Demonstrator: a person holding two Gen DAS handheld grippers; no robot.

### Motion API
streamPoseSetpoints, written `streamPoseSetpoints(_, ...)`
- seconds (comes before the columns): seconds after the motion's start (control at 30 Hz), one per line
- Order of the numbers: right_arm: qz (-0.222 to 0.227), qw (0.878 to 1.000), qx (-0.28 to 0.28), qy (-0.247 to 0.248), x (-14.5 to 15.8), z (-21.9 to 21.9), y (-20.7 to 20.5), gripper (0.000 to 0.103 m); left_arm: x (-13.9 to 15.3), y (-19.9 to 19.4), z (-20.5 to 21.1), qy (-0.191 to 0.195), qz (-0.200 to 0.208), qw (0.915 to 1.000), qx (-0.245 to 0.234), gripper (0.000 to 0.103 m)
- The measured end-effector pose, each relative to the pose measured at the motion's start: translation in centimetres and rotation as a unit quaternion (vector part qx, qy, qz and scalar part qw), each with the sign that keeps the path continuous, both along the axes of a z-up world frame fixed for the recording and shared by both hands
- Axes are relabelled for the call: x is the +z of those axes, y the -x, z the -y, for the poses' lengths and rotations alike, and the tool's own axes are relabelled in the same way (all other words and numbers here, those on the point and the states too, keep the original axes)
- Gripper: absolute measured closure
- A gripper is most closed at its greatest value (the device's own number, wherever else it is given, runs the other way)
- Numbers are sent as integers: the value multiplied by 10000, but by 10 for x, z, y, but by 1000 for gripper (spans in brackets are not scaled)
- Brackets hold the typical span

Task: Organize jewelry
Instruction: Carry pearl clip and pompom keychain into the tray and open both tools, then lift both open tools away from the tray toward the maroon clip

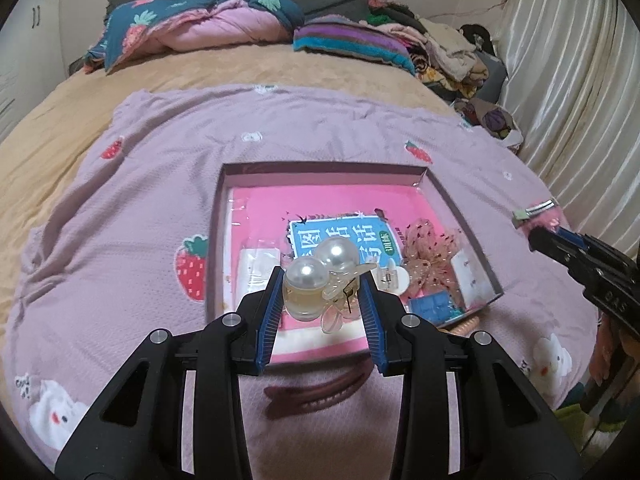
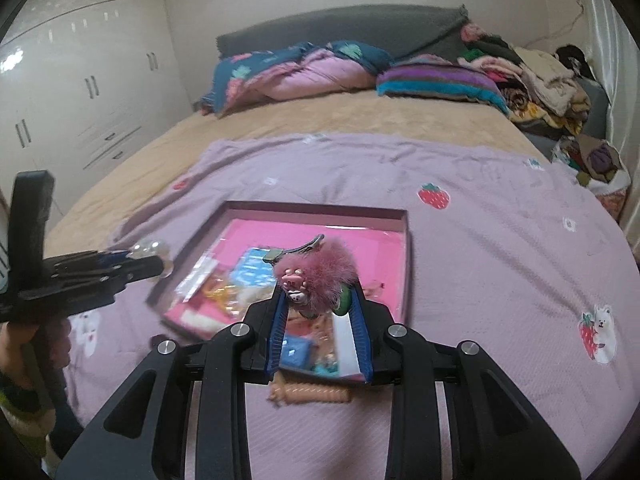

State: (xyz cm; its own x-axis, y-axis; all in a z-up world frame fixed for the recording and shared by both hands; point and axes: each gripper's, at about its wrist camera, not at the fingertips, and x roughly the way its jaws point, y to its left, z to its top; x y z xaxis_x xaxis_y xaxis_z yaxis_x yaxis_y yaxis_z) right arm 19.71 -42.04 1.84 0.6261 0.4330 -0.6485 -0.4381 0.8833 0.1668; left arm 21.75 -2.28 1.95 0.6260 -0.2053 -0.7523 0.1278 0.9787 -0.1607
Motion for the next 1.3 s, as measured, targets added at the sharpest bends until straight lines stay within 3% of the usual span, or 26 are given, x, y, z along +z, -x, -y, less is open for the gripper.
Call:
streamPoseSetpoints(0.27,-481,9987,-8,171,-41,-14,-40,75,-29,-13,10,-165,-259,9995,-44,74)
streamPoseSetpoints(0.53,-626,9977,62,268,-61,-33,-54,71,-43,-18,11,-218,-412,9989,-75,74)
streamPoseSetpoints(0.6,-649,9976,54,235,-60,-33,-53,59,-45,-19,10,-217,-429,9988,-70,74)
streamPoseSetpoints(0.63,-636,9977,33,215,-59,-32,-51,48,-46,-19,9,-216,-436,9988,-65,74)
streamPoseSetpoints(0.8,-533,9985,-83,38,-49,-22,-40,34,-49,-18,7,-193,-482,9986,-38,74)
streamPoseSetpoints(0.93,-478,9987,-167,-92,-41,-10,-28,28,-47,-16,5,-208,-433,9988,-14,55)
streamPoseSetpoints(1.3,-221,9990,-328,-228,-16,16,10,18,-22,5,-4,-231,-135,9996,113,30)
